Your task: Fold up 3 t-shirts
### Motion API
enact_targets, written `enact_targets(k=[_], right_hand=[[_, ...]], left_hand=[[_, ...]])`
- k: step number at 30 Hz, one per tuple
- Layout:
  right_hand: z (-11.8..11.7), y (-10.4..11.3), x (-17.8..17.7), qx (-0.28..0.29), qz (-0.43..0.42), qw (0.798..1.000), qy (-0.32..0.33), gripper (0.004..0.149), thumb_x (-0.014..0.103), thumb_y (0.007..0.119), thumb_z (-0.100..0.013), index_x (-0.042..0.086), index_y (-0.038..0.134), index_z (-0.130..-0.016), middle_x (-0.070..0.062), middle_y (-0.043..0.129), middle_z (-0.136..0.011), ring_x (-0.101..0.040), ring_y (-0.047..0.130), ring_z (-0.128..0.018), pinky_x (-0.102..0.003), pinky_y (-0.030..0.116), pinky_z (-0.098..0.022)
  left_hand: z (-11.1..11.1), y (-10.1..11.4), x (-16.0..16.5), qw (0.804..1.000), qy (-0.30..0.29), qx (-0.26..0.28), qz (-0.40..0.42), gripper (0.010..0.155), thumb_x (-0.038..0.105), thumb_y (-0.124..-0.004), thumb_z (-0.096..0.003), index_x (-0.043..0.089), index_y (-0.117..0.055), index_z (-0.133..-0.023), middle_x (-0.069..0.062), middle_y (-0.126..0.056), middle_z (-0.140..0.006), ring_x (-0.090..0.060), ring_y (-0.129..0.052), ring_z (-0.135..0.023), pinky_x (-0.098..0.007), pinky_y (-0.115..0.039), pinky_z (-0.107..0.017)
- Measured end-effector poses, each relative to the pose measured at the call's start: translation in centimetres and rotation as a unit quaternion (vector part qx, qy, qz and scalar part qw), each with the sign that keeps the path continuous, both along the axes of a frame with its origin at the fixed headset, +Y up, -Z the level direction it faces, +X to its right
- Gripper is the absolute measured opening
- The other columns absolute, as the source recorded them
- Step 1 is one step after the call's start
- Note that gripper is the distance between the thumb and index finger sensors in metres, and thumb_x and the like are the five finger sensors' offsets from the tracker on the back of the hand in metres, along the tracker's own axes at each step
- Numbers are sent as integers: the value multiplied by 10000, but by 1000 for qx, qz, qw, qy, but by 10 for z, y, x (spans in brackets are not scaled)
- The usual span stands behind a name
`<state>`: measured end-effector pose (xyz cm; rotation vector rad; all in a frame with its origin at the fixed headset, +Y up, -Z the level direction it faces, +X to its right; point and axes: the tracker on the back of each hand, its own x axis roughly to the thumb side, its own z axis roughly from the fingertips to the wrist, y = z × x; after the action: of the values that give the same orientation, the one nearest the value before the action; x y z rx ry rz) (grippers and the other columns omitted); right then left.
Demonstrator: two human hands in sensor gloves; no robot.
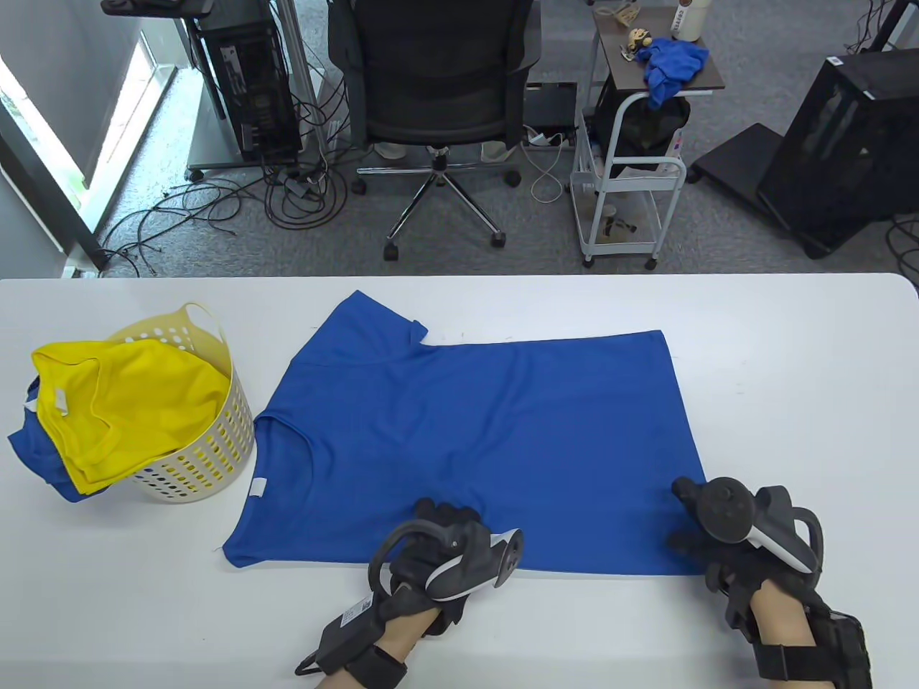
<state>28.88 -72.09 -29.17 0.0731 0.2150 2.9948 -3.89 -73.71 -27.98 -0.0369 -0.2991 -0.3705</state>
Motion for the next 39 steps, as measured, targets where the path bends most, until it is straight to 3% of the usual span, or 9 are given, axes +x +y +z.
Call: enact_targets(k=[4,7,11,16,22,29,34,39], right_hand=[[-12,36,-25,20,-6,1000,10,683,503,770,-415,243,576,-1016,-103,665,-1041,-429,708,-916,-660,540,-678],[-20,56,-65,54,-32,997,37,668,518,743,-421,243,591,-1010,-103,663,-1043,-426,705,-918,-657,540,-680],[-29,42,-111,20,-109,990,86,757,580,696,-405,220,511,-1045,-118,585,-1084,-441,653,-947,-662,516,-689],[-27,23,-127,12,-190,976,102,776,594,656,-405,210,473,-1054,-108,520,-1113,-445,608,-970,-667,492,-697],[-17,28,-125,62,-192,974,101,831,623,673,-382,152,493,-1042,-143,533,-1101,-459,608,-960,-686,485,-685],[-11,24,-135,88,-163,980,68,890,647,699,-371,88,495,-1033,-189,539,-1087,-487,615,-936,-726,446,-674],[-4,20,-146,164,-102,981,16,624,447,772,-451,127,638,-969,-139,721,-995,-420,785,-839,-690,538,-652],[-8,16,-134,207,-44,977,-19,453,399,788,-458,201,763,-865,-67,841,-885,-356,880,-740,-650,603,-631]], left_hand=[[-14,37,-1,998,18,38,47,398,510,-792,-386,368,-802,-758,148,-787,-942,-121,-852,-870,-495,-666,-746],[-29,69,2,995,35,67,59,398,508,-792,-387,361,-806,-756,141,-790,-939,-124,-855,-864,-492,-671,-741],[-44,107,16,992,44,96,69,400,518,-787,-386,362,-807,-754,142,-794,-935,-121,-862,-856,-486,-683,-734],[-53,139,42,988,50,91,112,399,535,-779,-395,355,-810,-751,138,-802,-929,-123,-868,-848,-482,-691,-727],[-54,161,79,985,31,80,149,400,537,-785,-395,346,-818,-745,132,-810,-923,-128,-876,-839,-482,-698,-719],[-53,160,102,987,39,76,138,400,542,-786,-397,346,-820,-744,136,-813,-920,-122,-882,-834,-476,-706,-715],[-51,167,93,984,56,96,137,398,543,-786,-395,346,-823,-739,136,-818,-914,-118,-888,-827,-472,-712,-711],[-47,189,59,976,84,131,153,393,537,-778,-400,341,-822,-737,132,-819,-911,-122,-889,-822,-471,-713,-709]])
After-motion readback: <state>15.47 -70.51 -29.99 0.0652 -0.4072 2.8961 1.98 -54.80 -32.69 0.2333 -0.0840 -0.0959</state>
